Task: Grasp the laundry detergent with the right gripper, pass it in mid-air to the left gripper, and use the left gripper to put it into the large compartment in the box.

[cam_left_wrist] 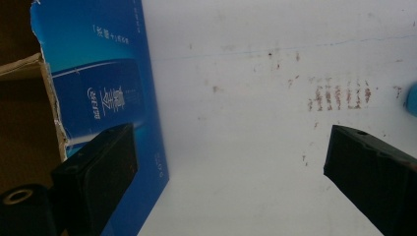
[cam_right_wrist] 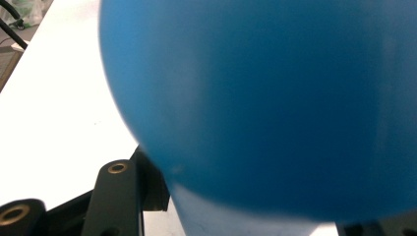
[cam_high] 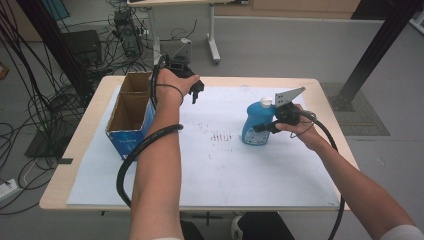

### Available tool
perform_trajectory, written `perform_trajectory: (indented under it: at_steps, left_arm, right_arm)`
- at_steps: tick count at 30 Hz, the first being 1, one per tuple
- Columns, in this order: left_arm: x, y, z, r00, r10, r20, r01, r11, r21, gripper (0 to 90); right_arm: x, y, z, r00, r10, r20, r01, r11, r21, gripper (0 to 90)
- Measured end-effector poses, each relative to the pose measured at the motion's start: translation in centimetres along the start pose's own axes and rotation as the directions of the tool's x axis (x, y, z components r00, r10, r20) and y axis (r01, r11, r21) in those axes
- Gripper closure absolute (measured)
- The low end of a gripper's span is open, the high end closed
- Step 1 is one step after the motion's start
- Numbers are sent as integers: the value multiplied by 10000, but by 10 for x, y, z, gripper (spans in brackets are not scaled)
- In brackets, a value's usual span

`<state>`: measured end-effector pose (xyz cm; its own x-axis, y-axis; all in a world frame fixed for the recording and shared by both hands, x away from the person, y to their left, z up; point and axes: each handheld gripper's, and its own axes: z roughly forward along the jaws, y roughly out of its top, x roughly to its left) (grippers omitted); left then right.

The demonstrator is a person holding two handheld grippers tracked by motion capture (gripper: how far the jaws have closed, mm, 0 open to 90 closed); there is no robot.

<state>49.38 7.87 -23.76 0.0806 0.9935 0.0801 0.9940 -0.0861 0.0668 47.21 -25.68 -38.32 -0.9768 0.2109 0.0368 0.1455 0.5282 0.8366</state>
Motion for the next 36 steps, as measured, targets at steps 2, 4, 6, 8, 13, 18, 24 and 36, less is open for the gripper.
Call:
perform_trajectory:
  at_steps: [2,4,6,8,13,18,24,36]
  left_arm:
    - [0,0,0,10000,3,12,-3,10000,-23,65]
    - [-1,0,-1,10000,9,-7,-9,10000,-14,65]
    - [-1,0,0,10000,54,-3,-54,10000,-2,65]
    - [-1,0,0,10000,59,-14,-59,10000,-5,66]
    - [0,-1,0,10000,20,-12,-20,10000,1,65]
    - [0,-1,-3,10000,20,-38,-20,10000,-32,65]
    - [0,-1,-4,10000,10,-35,-10,10000,-63,65]
    - [0,-2,-8,10000,22,-45,-23,9999,-114,65]
  right_arm:
    - [0,0,0,10000,8,-5,-8,10000,1,428]
    - [0,0,0,10000,-8,-9,8,10000,16,428]
    - [0,0,0,10000,-3,-12,3,10000,18,429]
    - [0,0,0,10000,-2,-4,2,10000,14,430]
    - [0,1,0,10000,-83,-15,83,9999,65,433]
    - [1,1,0,10000,-82,-18,82,9999,70,434]
    - [1,0,0,10000,-59,3,59,10000,54,434]
    - [1,1,0,10000,-83,43,82,9999,72,433]
